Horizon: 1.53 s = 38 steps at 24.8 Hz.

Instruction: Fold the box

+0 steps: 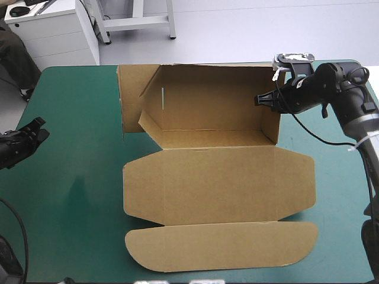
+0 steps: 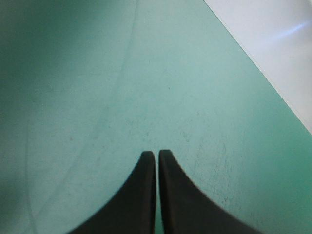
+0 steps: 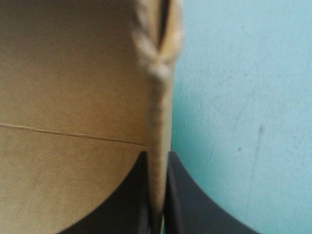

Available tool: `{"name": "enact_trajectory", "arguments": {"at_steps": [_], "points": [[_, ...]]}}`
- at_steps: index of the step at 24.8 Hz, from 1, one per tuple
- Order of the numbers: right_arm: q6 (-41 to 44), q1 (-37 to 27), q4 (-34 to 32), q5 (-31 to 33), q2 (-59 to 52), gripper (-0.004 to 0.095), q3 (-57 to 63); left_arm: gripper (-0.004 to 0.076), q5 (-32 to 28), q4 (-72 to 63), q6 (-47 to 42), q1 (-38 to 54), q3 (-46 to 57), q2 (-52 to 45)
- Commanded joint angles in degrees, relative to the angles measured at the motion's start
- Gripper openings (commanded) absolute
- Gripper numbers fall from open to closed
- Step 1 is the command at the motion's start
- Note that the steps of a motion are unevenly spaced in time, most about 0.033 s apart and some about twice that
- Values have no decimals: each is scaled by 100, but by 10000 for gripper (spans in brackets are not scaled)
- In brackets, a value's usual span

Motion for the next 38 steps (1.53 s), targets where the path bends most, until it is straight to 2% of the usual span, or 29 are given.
{"name": "enact_trajectory", "arguments": {"at_steps": [1,10,21,26,28,34,35,38], "points": [[157,-29,110,573,0,4,-366,5,94,-303,32,-1,-132,-226],[374,-29,267,638,275,4,-324,5,188,-303,32,-22,-132,-226],[337,44,427,638,153,4,498,5,103,-303,32,-69,-132,-226],[130,44,228,631,405,3,646,5,48,-303,32,-69,-132,-226],[-212,44,204,631,619,3,610,5,10,-303,32,-69,-132,-226],[-426,44,204,631,1126,4,167,5,-72,-303,32,-69,-132,-226],[-531,44,204,631,1139,10,118,5,-72,-303,32,-69,-132,-226],[-565,44,204,631,1139,124,81,5,-72,-303,32,-69,-132,-226]]}}
